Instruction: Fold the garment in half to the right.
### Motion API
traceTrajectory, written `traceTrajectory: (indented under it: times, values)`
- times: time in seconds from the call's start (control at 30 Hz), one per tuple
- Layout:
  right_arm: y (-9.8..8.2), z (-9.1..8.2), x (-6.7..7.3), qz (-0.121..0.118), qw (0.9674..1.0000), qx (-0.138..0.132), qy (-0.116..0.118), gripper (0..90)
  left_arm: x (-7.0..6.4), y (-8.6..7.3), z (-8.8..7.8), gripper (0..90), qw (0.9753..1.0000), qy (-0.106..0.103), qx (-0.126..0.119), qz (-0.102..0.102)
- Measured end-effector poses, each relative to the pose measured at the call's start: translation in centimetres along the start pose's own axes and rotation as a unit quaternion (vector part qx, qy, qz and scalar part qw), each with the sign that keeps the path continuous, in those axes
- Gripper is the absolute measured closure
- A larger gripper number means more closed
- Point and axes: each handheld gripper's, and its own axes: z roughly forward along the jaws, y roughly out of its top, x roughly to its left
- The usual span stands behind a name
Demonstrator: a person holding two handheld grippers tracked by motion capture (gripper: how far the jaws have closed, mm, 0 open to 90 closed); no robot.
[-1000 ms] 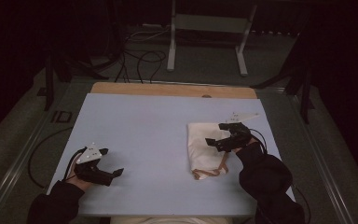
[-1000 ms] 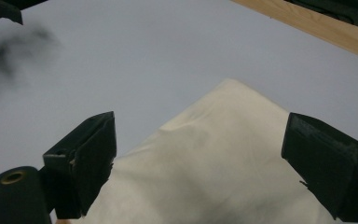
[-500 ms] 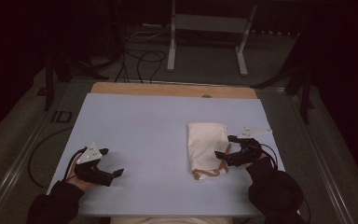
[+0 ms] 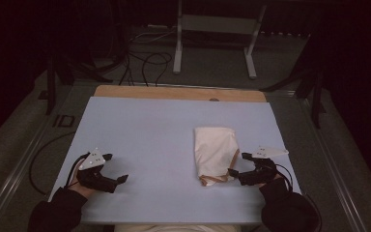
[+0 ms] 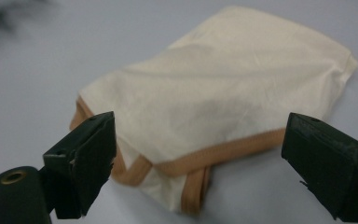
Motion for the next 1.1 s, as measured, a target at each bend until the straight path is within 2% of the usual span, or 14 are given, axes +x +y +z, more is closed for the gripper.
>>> traceTrajectory:
  times: [0.07, 0.2, 0.37, 0.5, 0.57, 0.73, 0.87, 0.97, 1.1]
  values:
    - [-0.5, -0.1, 0.1, -0.002, 1.0, 0.007, 0.006, 10.1, 0.0, 0.0, 0.0, 0.2, 1.0, 0.0, -0.001, 0.0]
    - [-1.4, 0.0, 0.3, -0.008, 0.9998, 0.018, 0.0, 10.1, -0.2, 0.0, 0.1, 0.2, 1.0, -0.002, 0.002, 0.002]
    - [-2.3, -0.2, 0.5, 0.009, 0.9999, 0.013, -0.006, 10.1, -0.2, 0.0, 0.1, 0.2, 1.0, -0.002, 0.0, 0.002]
    - [-3.0, 0.1, 0.9, -0.007, 0.9997, 0.012, -0.019, 10.1, -0.1, 0.0, 0.1, 0.2, 1.0, -0.003, 0.0, 0.002]
    - [-3.1, 0.3, 0.8, -0.005, 0.9996, 0.015, -0.022, 10.1, -0.1, 0.0, 0.1, 0.2, 1.0, -0.003, 0.001, 0.003]
    - [-2.9, 0.8, 0.2, 0.011, 0.9996, 0.001, -0.028, 10.1, -0.3, 0.0, 0.1, 0.2, 1.0, -0.001, 0.001, 0.007]
    - [-2.8, 1.1, 0.2, 0.003, 0.9994, 0.004, -0.033, 10.1, -0.3, 0.0, 0.2, 0.2, 1.0, -0.002, 0.001, 0.009]
    - [-2.7, 1.1, 0.2, 0.01, 0.9995, -0.002, -0.029, 10.1, -0.4, 0.0, 0.2, 0.2, 0.9999, -0.003, 0.0, 0.01]
    - [-2.6, 1.1, 0.4, 0.005, 0.9995, 0.0, -0.03, 10.1, -0.5, 0.0, 0.1, 0.2, 0.9999, -0.006, -0.002, 0.013]
